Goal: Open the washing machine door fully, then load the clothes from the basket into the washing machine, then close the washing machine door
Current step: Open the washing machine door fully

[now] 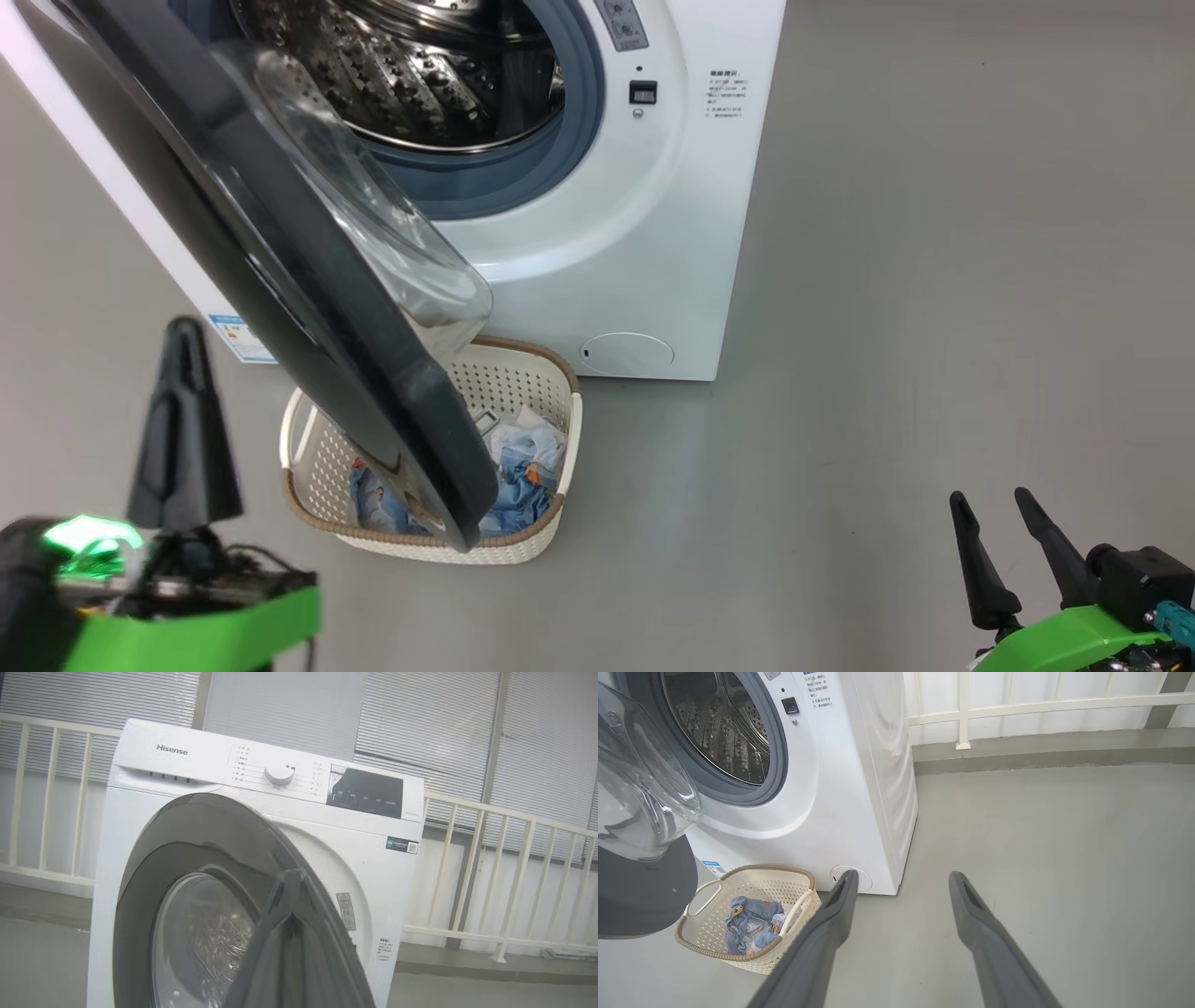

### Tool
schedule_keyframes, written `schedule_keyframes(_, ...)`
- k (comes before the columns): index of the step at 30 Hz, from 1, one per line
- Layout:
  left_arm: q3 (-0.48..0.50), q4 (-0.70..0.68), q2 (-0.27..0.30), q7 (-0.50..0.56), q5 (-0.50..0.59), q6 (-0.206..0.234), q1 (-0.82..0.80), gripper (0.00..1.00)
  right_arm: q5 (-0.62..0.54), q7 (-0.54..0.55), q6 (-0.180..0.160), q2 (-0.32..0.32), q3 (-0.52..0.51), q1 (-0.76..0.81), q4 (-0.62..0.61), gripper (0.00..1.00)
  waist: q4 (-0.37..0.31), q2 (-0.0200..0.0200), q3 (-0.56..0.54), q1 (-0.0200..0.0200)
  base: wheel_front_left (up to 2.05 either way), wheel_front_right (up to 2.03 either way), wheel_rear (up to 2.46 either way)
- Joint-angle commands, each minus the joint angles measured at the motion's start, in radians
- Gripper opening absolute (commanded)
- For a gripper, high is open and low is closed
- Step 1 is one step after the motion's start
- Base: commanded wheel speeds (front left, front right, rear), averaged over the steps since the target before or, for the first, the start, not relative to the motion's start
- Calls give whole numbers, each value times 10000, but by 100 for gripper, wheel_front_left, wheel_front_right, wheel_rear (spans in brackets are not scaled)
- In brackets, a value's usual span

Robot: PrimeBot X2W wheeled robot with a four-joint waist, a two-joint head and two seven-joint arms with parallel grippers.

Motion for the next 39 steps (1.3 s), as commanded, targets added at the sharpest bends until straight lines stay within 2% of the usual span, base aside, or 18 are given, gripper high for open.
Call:
schedule_keyframes(1,-8,-742,57,-51,81,-27,-338,0,-104,-120,17,-167,198,-16,-276,100,-14,0,3,0,0,0,0)
schedule_keyframes(4,-1007,-1434,50,-51,30,72,-215,0,-129,-120,17,-177,197,-14,-293,100,-32,0,-1,0,0,0,0)
schedule_keyframes(8,-2633,-1415,48,-51,376,93,-91,0,-176,-120,17,-172,200,-16,-335,100,-66,0,12,0,0,0,0)
schedule_keyframes(9,-2633,-1415,48,-51,376,93,-91,0,-176,-120,17,-172,200,-16,-335,100,-66,0,12,0,0,0,0)
schedule_keyframes(12,-3581,-893,47,-51,174,171,-79,0,-213,-120,17,-156,238,-75,-327,100,-130,0,50,0,0,0,0)
schedule_keyframes(17,-4378,206,46,-51,-310,342,-302,0,-251,-120,17,-110,202,-233,-353,100,-182,0,121,0,0,0,0)
schedule_keyframes(23,-4568,1665,46,-51,-615,358,-775,0,-282,-120,17,-79,161,-303,-396,100,-173,0,151,0,0,0,0)
schedule_keyframes(28,-4308,3096,46,-51,-1003,425,-1292,0,-288,-120,17,-70,181,-384,-458,100,-187,0,189,0,0,0,0)
schedule_keyframes(39,-3577,4044,45,-51,-1384,550,-1783,0,-302,-120,17,-148,148,-514,-609,100,-223,0,230,0,0,0,0)
